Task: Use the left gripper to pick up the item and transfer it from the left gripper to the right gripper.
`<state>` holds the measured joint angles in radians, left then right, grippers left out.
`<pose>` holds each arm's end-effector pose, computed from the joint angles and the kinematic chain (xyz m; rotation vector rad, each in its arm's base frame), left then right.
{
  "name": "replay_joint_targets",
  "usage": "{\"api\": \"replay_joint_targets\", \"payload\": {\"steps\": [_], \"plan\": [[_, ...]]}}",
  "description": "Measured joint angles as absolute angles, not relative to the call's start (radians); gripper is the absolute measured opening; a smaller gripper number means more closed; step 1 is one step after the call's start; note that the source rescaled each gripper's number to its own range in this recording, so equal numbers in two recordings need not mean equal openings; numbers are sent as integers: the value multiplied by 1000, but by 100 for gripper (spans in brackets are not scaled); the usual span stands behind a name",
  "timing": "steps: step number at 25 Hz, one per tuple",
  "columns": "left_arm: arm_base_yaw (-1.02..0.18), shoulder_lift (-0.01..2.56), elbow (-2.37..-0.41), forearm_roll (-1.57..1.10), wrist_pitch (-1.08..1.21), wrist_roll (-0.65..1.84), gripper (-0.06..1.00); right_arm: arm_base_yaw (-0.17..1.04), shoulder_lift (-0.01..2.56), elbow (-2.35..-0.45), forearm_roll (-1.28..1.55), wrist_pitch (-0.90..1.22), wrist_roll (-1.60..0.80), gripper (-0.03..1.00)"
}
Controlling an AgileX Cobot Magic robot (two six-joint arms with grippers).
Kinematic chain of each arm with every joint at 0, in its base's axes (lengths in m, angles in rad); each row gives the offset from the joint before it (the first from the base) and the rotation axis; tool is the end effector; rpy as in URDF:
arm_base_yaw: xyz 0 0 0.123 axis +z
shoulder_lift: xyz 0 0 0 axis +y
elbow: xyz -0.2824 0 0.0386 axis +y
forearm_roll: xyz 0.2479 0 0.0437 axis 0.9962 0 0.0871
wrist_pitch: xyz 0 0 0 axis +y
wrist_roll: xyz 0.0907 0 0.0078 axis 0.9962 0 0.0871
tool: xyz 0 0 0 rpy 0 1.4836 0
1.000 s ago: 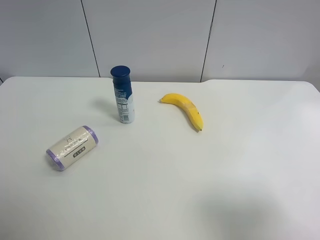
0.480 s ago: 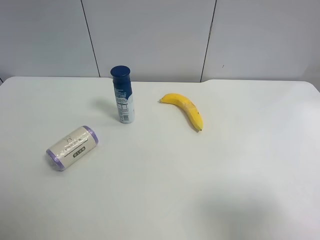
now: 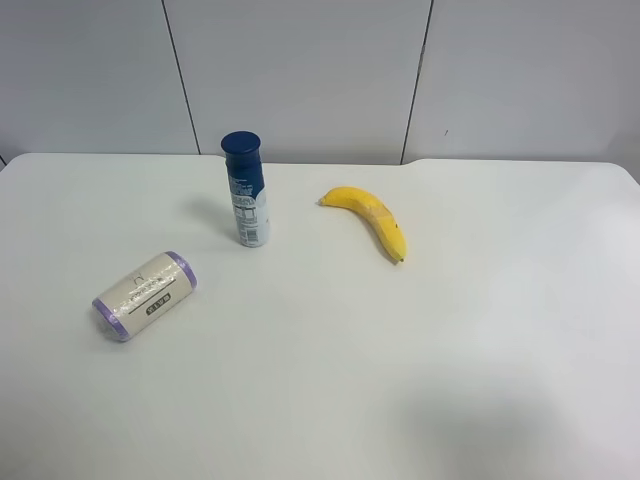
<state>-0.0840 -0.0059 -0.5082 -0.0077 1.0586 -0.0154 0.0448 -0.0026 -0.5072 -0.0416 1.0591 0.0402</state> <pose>-0.0067 -0.0001 0.2796 0.0700 2.0276 -0.0719 -0.0059 -0.0036 0.2793 -0.0026 2.0322 0.0038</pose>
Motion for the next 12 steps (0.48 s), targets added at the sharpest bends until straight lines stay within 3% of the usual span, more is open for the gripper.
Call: {"api": "replay_joint_targets", "payload": {"steps": [6, 12], "plan": [[-84, 146, -570, -9, 1063, 50, 100, 45, -3, -507, -42, 1059, 40, 100], [-84, 455, -669, -27, 1059, 195, 100, 45, -3, -507, -42, 1059, 40, 100]]}}
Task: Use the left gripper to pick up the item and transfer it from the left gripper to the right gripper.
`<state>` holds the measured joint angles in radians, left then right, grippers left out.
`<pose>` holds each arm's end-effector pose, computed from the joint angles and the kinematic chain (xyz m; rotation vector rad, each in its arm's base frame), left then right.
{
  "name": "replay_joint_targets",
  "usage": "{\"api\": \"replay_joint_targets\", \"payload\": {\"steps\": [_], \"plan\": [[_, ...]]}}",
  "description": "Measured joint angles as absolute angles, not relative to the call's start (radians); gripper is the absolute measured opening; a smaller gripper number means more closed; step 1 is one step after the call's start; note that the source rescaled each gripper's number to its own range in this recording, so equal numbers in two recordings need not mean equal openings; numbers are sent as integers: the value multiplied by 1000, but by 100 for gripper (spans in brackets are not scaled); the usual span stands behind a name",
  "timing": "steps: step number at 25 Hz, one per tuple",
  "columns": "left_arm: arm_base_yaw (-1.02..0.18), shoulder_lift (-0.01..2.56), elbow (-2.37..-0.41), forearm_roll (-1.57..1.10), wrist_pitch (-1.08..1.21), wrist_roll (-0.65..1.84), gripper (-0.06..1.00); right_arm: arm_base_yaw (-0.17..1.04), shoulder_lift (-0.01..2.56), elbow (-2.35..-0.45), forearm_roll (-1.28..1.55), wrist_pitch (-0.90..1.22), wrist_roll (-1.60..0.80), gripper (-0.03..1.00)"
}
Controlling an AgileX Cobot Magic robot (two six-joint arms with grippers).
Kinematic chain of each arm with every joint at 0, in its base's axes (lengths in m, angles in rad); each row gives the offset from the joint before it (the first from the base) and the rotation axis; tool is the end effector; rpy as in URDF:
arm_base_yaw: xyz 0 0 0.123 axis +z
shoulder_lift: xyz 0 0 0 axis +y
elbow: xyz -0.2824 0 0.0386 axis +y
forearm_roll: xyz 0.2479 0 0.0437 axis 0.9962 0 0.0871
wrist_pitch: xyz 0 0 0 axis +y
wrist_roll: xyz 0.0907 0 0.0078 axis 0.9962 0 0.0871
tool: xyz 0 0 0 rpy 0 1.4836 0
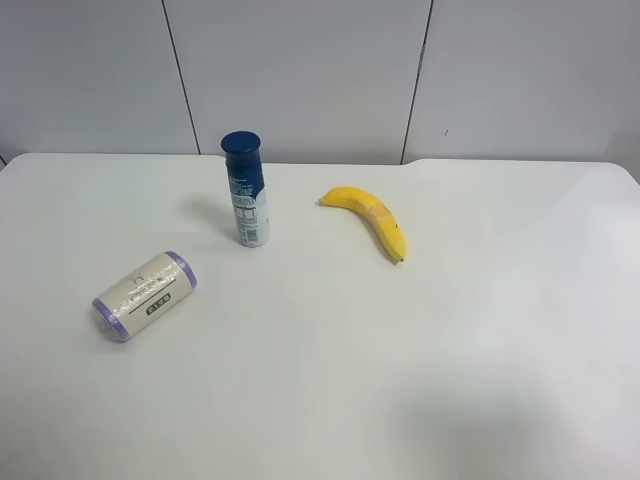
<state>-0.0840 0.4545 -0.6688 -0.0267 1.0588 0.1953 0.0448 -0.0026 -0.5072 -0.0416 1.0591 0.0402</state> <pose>0.0618 -0.0073 0.3145 0.3205 2.3056 0.0222 -0.0059 -0.0036 0.2793 -0.0026 2.0322 0.0038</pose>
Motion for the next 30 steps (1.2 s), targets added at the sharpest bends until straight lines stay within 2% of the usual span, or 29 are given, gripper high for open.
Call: {"api": "replay_joint_targets", "payload": {"steps": [5, 15, 30], "plan": [[-115, 702, -710, -61, 1014, 278, 100, 45, -3, -507, -42, 1059, 40, 100], [-319, 1072, -714, 18, 826, 291, 100, 45, -3, -507, -42, 1059, 40, 100], [-334, 1482, -716, 78, 563, 292, 100, 45, -3, -507, -42, 1059, 40, 100]]}}
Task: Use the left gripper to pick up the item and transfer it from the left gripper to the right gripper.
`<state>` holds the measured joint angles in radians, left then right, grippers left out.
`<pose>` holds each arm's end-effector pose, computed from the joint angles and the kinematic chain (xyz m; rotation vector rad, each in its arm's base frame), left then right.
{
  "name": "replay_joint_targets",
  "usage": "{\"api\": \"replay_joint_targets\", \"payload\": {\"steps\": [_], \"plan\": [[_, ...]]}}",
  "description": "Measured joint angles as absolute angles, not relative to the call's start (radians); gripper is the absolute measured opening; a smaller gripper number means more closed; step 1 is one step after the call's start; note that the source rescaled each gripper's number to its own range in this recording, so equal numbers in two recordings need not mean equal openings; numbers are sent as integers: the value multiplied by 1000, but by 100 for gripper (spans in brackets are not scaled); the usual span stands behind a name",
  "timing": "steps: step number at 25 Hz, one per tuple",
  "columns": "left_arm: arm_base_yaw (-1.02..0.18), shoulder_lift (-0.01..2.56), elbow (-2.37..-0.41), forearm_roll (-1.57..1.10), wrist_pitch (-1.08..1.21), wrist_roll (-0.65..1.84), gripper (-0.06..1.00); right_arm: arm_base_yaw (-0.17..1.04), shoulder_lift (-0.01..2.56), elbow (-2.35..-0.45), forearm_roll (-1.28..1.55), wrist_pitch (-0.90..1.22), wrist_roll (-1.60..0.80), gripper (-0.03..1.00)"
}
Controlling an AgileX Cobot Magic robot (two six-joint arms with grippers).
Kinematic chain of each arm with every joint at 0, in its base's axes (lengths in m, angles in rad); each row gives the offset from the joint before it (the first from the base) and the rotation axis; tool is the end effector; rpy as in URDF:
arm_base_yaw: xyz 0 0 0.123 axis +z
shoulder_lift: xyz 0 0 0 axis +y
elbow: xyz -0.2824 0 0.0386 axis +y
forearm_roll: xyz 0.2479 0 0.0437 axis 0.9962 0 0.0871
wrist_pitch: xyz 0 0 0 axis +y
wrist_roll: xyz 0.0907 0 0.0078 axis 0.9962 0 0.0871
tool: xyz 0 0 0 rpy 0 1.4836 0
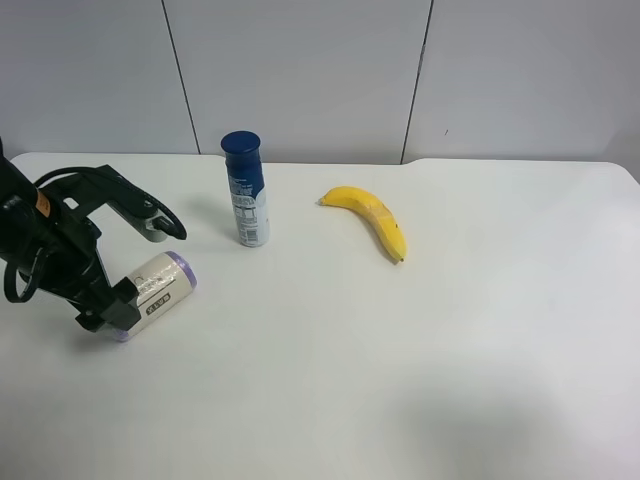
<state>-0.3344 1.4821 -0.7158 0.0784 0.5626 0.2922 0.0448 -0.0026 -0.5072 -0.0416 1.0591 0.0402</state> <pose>0.2390 -0.0790 0.1812 0.9453 2.6472 0.0644 -0.0059 -0.0036 0.2793 -0.0026 2.0322 0.0038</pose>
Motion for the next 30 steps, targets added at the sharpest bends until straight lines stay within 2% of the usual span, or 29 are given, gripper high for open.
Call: {"api": "replay_joint_targets", "payload": {"steps": [18, 30], "plan": [[-319, 1689, -717, 122, 390, 268, 100, 45, -3, -507, -42, 1059, 40, 100], [-298, 1770, -718, 143, 361, 258, 100, 45, -3, -507, -42, 1059, 40, 100]]}}
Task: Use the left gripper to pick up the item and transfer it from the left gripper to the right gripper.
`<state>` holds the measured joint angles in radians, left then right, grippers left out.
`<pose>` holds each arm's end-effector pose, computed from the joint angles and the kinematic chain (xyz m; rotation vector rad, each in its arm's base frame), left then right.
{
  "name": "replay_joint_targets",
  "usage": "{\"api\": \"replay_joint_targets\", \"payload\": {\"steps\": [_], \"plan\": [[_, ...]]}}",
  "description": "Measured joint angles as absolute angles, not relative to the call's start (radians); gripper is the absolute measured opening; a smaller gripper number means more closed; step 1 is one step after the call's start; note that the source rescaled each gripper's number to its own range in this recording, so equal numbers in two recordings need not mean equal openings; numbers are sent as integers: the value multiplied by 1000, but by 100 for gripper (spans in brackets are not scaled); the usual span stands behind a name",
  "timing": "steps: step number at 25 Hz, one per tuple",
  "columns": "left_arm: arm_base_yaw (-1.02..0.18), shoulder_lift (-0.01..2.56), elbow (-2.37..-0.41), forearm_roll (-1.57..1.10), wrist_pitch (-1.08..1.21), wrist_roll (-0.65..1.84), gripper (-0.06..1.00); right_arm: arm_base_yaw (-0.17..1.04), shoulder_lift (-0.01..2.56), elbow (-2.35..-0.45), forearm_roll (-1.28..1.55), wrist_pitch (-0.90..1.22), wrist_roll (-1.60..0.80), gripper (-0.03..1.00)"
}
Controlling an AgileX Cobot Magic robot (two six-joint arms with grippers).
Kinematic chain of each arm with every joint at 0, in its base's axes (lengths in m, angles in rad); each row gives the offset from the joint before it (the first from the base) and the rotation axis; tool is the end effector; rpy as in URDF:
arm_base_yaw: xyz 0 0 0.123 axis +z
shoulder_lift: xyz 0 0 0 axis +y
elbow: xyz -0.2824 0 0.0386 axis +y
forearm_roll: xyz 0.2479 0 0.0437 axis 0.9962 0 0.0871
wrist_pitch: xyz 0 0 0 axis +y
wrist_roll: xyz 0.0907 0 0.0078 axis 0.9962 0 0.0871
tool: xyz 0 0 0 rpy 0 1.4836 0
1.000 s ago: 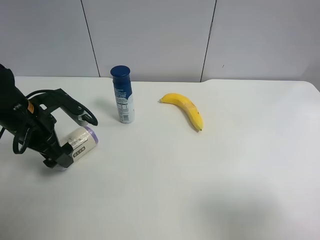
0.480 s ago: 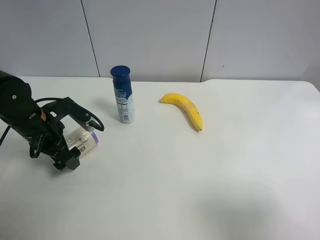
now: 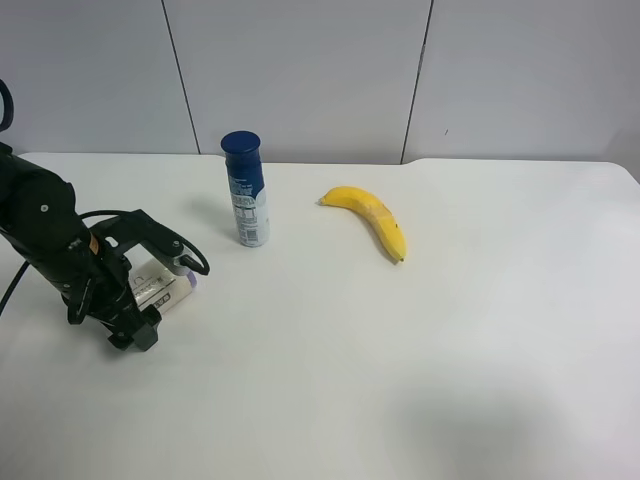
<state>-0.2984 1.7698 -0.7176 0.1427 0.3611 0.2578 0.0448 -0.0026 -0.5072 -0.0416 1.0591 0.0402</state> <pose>0.2658 -0.0770 0.1104 0.9702 2.7274 0.0895 -0.0059 -0.0036 0.2793 -0.0026 2.0322 0.0038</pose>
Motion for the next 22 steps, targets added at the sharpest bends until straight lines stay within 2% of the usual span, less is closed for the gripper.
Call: {"api": "replay_joint_targets", "payload": {"steps": [5, 7, 10, 13, 14, 22], "plan": [[-298, 1784, -718, 143, 352, 258, 98, 45, -3, -507, -42, 1059, 40, 100], [-298, 1785, -718, 143, 350, 258, 87, 45, -3, -507, -42, 1059, 40, 100], [-298, 1785, -718, 143, 347, 257, 52, 45, -3, -507, -42, 1059, 40, 100], [-298, 1785, -718, 143, 347, 257, 3, 45, -3, -507, -42, 1059, 40, 100], [-298, 1785, -718, 143, 347, 257, 0, 45, -3, -507, -42, 1059, 40, 100], [-298, 1770, -718, 151, 362, 257, 0, 45, -3, -507, -42, 1059, 40, 100]]}}
